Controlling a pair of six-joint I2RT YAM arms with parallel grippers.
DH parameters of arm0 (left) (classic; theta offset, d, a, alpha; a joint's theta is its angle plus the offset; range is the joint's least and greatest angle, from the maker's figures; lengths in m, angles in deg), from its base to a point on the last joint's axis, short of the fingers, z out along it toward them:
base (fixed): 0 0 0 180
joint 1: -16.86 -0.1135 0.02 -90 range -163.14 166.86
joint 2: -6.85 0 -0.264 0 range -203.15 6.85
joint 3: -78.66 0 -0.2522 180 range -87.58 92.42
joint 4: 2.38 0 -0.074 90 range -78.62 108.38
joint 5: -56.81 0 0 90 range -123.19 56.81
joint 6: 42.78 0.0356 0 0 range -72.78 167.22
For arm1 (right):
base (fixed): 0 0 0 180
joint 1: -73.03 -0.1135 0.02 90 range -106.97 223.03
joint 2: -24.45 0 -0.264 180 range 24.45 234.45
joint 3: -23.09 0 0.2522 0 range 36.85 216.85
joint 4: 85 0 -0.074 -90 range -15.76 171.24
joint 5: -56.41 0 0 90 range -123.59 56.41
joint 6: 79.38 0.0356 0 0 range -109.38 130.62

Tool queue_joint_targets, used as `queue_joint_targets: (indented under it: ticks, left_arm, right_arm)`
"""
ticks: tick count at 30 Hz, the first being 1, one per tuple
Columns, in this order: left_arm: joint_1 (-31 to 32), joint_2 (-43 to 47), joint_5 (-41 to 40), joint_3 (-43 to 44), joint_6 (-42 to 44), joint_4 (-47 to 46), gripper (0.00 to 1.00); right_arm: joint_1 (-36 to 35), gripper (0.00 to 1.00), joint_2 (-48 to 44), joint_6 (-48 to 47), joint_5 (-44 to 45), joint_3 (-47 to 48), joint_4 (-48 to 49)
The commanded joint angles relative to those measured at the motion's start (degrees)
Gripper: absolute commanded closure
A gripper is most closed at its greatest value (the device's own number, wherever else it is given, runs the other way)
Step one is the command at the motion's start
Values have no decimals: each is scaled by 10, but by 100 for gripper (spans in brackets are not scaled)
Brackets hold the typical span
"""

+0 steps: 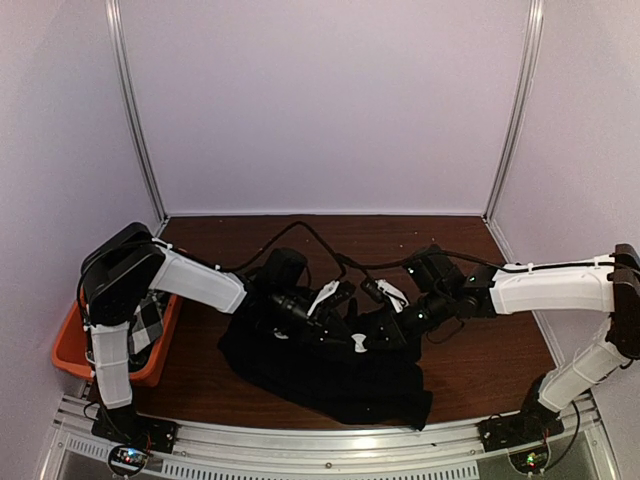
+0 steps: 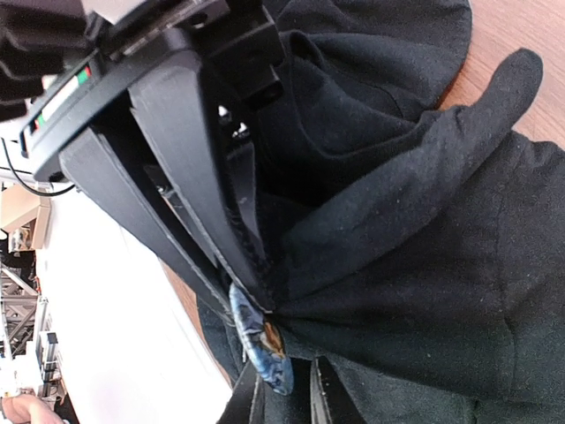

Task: Pin the brooch onto the clothing
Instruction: Pin the clothing with brooches to the flattened clothing.

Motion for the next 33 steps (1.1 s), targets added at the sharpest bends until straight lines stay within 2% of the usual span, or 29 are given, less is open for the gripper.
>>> queue_joint_targets:
  ticks: [1, 11, 18, 24, 33]
  left_arm:
    - [-4, -3, 28, -4, -11, -38, 100]
    - [-4, -3, 31, -11, -11, -40, 100]
    - [-4, -3, 32, -11, -9, -40, 100]
    - [-4, -5, 35, -10, -9, -39, 100]
    - [-3, -5, 41, -6, -14, -40, 100]
  right_arm:
    - [-2, 85, -3, -3, 8, -5, -2]
    - [-1, 92, -21, 0, 10, -1, 3]
    - [-1, 93, -20, 3, 7, 0, 3]
    - [-1, 87, -21, 6, 7, 5, 7]
    - [-1, 84, -10, 11, 2, 16, 17]
